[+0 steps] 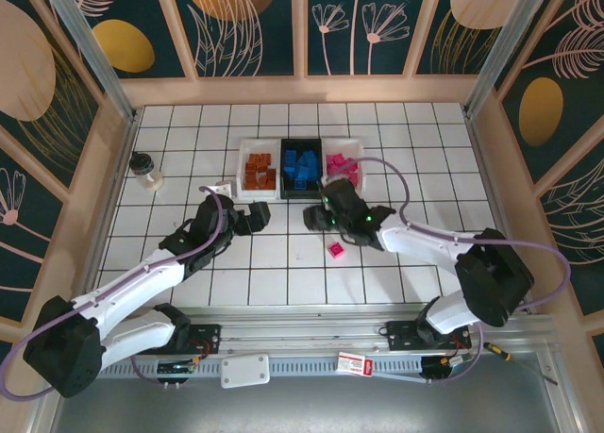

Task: Sort the legos into containers by color
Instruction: Pick up the lego from the bottom-center of the table.

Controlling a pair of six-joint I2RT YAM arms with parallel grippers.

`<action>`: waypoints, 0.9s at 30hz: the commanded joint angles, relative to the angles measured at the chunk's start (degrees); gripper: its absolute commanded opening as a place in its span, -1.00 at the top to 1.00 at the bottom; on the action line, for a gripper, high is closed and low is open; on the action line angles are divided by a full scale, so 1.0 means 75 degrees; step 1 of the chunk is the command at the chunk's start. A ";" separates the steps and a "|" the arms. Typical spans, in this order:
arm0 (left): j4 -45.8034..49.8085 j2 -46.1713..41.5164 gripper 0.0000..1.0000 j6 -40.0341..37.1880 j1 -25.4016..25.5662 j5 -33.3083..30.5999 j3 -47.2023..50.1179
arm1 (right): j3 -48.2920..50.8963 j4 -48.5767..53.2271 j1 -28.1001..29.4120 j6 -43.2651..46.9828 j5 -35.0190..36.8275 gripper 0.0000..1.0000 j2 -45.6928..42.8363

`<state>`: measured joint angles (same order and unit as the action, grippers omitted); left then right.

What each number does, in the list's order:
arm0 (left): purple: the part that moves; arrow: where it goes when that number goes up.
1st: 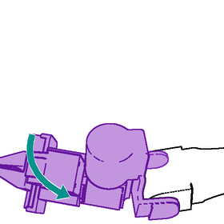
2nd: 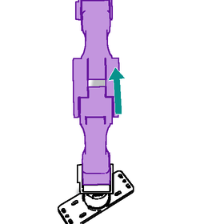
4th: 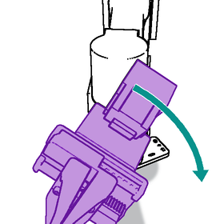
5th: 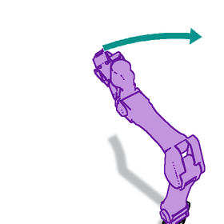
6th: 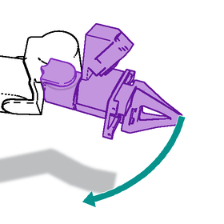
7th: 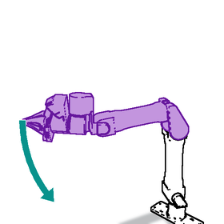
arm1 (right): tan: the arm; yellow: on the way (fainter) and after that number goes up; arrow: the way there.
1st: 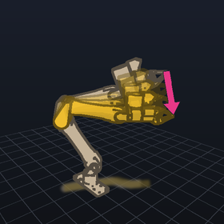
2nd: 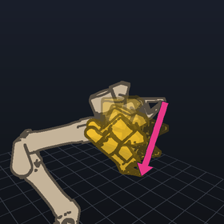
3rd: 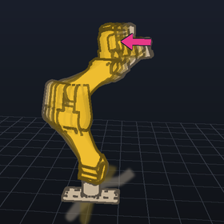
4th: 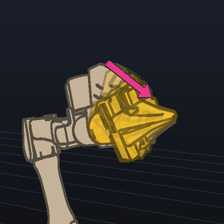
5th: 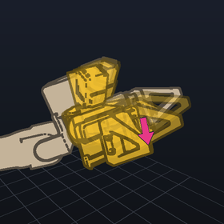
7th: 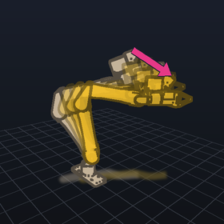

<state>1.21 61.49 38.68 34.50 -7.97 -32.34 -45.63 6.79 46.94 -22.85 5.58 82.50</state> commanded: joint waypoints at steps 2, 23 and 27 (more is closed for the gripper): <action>-0.0426 0.0335 -0.97 0.0035 -0.0006 0.0162 0.0005 | 0.0799 0.1023 0.0447 -0.0843 0.0592 -0.28 -0.0176; -0.0232 0.0577 -0.97 -0.0056 -0.0008 0.0000 -0.0175 | -0.0374 0.0421 -0.0165 0.0143 0.0814 0.60 0.0010; -0.0229 0.0631 -0.97 -0.0024 -0.0006 -0.0027 -0.0189 | -0.1159 -0.0064 -0.0979 0.0500 0.0710 0.62 0.0039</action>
<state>-0.67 66.63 38.65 34.50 -6.94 -32.36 -49.82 11.31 42.63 -22.17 10.57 83.99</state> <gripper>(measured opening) 0.985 0.323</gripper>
